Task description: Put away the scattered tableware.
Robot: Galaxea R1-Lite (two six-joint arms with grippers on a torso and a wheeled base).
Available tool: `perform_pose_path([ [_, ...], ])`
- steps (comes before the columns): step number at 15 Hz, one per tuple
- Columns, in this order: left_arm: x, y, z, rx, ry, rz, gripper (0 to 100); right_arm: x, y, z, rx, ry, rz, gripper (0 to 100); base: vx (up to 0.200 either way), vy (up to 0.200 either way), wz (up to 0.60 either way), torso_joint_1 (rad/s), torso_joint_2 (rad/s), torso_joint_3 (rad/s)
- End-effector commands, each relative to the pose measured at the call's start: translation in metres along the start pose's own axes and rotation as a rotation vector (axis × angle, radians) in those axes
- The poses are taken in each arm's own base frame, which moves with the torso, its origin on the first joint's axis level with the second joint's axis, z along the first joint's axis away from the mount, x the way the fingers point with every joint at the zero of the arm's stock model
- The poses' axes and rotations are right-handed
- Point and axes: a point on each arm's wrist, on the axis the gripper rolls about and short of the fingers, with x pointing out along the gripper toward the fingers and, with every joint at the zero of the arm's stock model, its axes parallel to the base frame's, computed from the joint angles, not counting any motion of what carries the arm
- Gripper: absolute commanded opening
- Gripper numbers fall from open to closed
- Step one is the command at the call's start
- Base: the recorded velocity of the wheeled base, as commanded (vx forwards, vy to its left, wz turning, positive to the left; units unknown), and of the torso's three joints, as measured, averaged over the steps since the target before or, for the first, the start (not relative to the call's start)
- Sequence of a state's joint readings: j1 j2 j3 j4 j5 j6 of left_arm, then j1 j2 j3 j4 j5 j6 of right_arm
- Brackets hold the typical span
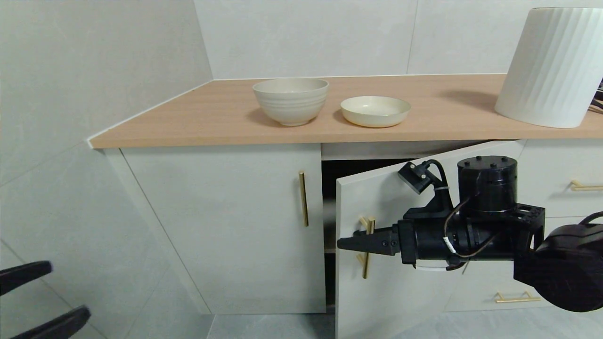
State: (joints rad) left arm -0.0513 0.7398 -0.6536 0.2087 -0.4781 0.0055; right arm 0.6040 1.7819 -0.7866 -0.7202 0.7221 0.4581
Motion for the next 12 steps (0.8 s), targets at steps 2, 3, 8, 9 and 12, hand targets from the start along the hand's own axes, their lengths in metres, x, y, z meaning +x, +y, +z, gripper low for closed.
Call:
perform_pose_path([
  [2, 0.091, 0.015, -0.006, -0.192, 0.373, -0.196, 100, -0.002, 0.002, 0.0, -0.003, -0.002, 0.004, 100, 0.0, 0.0, 0.0, 0.0, 0.0, 0.0],
  [3, 0.104, 0.014, -0.01, -0.236, 0.416, -0.211, 100, -0.002, 0.002, 0.0, -0.003, -0.002, 0.004, 100, 0.0, 0.0, 0.0, 0.0, 0.0, 0.0],
  [8, 0.115, 0.009, -0.009, -0.342, 0.424, -0.222, 100, -0.002, 0.001, 0.0, -0.002, -0.003, 0.001, 100, 0.0, 0.0, 0.0, 0.0, 0.0, 0.0],
  [9, 0.116, 0.009, -0.009, -0.342, 0.426, -0.223, 100, -0.002, 0.001, -0.001, -0.002, -0.001, 0.003, 100, 0.0, 0.0, 0.0, 0.0, 0.0, 0.0],
  [12, 0.116, 0.009, -0.009, -0.343, 0.428, -0.226, 0, -0.002, 0.001, -0.001, -0.002, -0.001, 0.003, 100, 0.0, 0.0, 0.0, 0.0, 0.0, 0.0],
])
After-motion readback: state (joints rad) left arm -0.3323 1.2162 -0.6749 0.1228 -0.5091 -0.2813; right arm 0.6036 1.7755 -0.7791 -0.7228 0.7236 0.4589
